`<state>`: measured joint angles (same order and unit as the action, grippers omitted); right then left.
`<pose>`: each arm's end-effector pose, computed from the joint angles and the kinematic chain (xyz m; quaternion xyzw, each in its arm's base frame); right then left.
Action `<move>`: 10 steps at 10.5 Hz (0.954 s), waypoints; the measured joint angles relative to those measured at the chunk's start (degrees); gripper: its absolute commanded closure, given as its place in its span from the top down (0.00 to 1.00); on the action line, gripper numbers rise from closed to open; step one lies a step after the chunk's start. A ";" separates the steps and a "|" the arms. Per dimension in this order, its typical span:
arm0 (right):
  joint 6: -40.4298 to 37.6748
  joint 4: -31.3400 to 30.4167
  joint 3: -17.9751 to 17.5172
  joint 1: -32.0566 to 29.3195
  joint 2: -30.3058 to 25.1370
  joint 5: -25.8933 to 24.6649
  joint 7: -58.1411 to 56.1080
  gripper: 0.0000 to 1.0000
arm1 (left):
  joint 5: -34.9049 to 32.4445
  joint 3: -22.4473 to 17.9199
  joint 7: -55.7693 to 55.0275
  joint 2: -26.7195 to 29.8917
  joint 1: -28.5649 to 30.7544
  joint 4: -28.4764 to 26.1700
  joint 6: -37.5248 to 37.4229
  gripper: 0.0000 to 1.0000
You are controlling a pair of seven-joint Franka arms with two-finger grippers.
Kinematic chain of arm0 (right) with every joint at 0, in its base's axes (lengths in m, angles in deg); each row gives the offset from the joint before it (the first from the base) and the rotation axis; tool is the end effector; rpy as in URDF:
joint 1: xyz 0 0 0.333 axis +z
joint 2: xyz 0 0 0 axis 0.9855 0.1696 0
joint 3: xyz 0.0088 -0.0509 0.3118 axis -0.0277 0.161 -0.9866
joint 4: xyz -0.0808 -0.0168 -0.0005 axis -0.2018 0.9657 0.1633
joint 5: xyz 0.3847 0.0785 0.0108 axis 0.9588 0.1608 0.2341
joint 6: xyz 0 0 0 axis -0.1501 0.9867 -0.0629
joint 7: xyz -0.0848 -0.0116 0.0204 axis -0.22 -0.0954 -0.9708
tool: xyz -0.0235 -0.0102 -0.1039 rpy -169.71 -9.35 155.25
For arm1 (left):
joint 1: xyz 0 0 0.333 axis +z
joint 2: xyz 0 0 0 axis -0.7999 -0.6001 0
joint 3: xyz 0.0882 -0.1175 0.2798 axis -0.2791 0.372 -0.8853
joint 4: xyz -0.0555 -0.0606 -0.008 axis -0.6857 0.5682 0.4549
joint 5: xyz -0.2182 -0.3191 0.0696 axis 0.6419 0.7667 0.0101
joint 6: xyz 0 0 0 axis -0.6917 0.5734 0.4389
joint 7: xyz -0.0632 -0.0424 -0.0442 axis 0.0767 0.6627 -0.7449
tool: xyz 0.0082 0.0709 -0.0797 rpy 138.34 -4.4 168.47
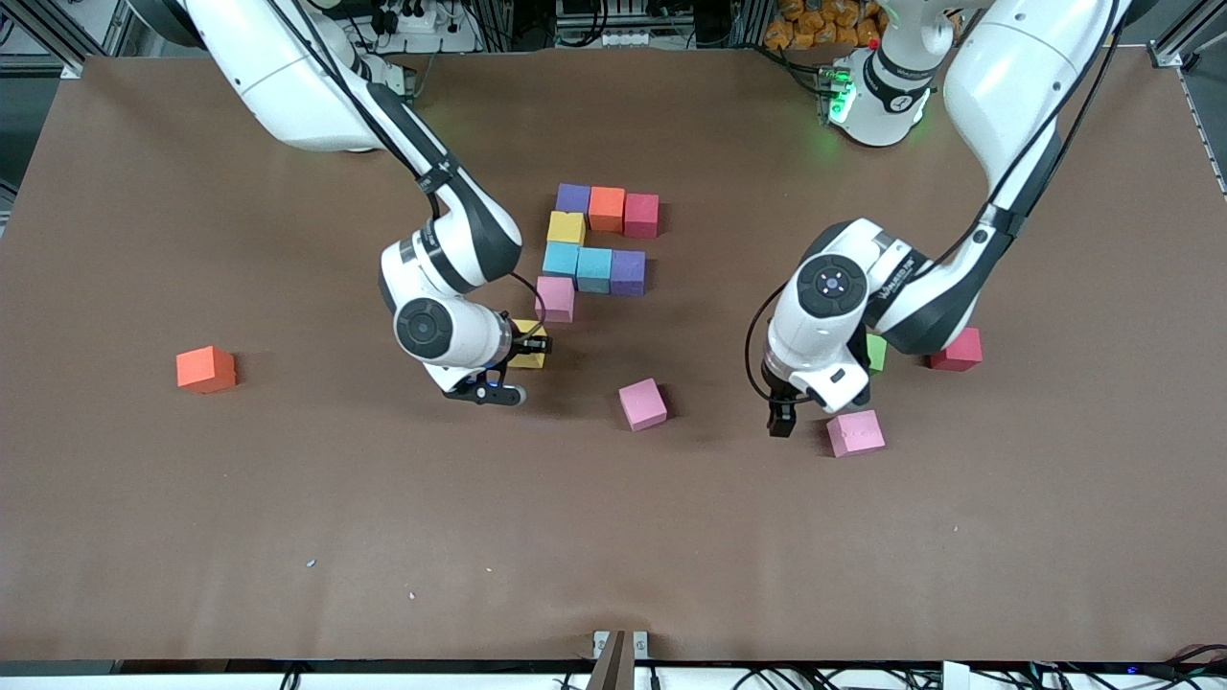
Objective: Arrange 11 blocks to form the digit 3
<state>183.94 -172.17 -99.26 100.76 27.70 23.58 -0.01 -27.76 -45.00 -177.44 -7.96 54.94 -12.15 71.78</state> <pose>0.5640 0.3447 0.2215 -0.9840 0.0691 0.1527 0.0600 0.6107 -0.2987 0.2871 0.7724 0.6332 0.0445 0.0199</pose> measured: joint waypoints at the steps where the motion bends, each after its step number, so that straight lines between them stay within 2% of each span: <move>1: -1.60 2.30 0.06 0.09 1.00 -0.43 1.48 0.00 | 0.00 -0.34 5.80 -0.58 0.77 0.80 0.00 1.00; 6: -2.36 5.15 0.09 0.49 4.98 -0.47 3.23 0.00 | 0.00 -0.45 36.60 -0.96 7.99 1.49 -0.01 1.00; 10: -2.42 5.67 0.05 1.29 5.72 -0.41 4.00 0.00 | 0.00 -1.35 62.17 -3.48 9.70 1.59 -0.05 1.00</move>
<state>181.52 -166.49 -99.20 102.05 33.42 23.17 3.99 -27.76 -46.35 -115.27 -11.43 64.64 -10.56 71.73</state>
